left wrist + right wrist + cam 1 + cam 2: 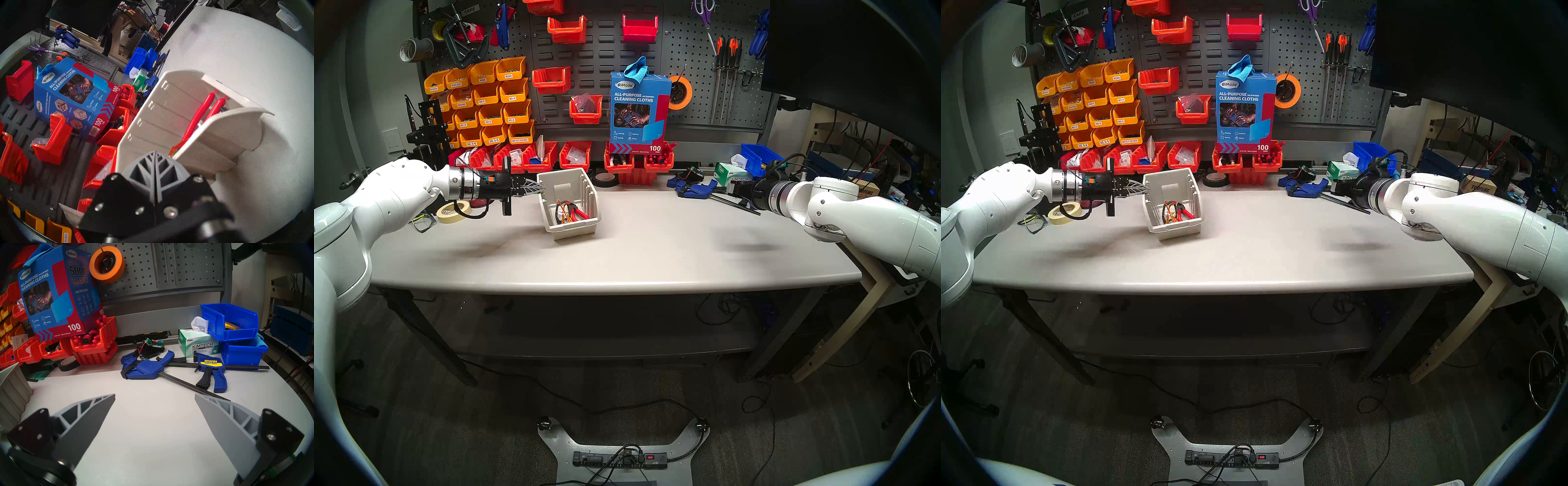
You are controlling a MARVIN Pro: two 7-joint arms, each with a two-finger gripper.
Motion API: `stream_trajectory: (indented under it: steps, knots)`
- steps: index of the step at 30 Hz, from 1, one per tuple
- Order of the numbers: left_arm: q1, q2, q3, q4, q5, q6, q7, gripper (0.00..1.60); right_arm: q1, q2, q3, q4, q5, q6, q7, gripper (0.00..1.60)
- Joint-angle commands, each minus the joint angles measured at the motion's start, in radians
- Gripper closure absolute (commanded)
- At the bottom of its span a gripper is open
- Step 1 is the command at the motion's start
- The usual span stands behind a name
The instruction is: Take out tools from the storage box
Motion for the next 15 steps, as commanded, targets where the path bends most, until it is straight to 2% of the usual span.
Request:
stream_trajectory:
  steps: [1,6,15]
  knots:
    - [-0.016,0.051,0.019,-0.017,0.003,0.002,-0.103,1.6,0.016,0.001,0.013,0.002,-0.003,-0.002,0.0,0.0]
    - [-0.022,0.066,0.024,-0.032,-0.002,0.002,-0.097,1.6,0.016,0.001,0.013,0.002,-0.003,-0.002,0.0,0.0]
    - [-0.048,0.055,0.013,-0.046,-0.021,0.002,-0.098,1.6,0.017,0.001,0.013,0.002,-0.003,-0.002,0.0,0.0]
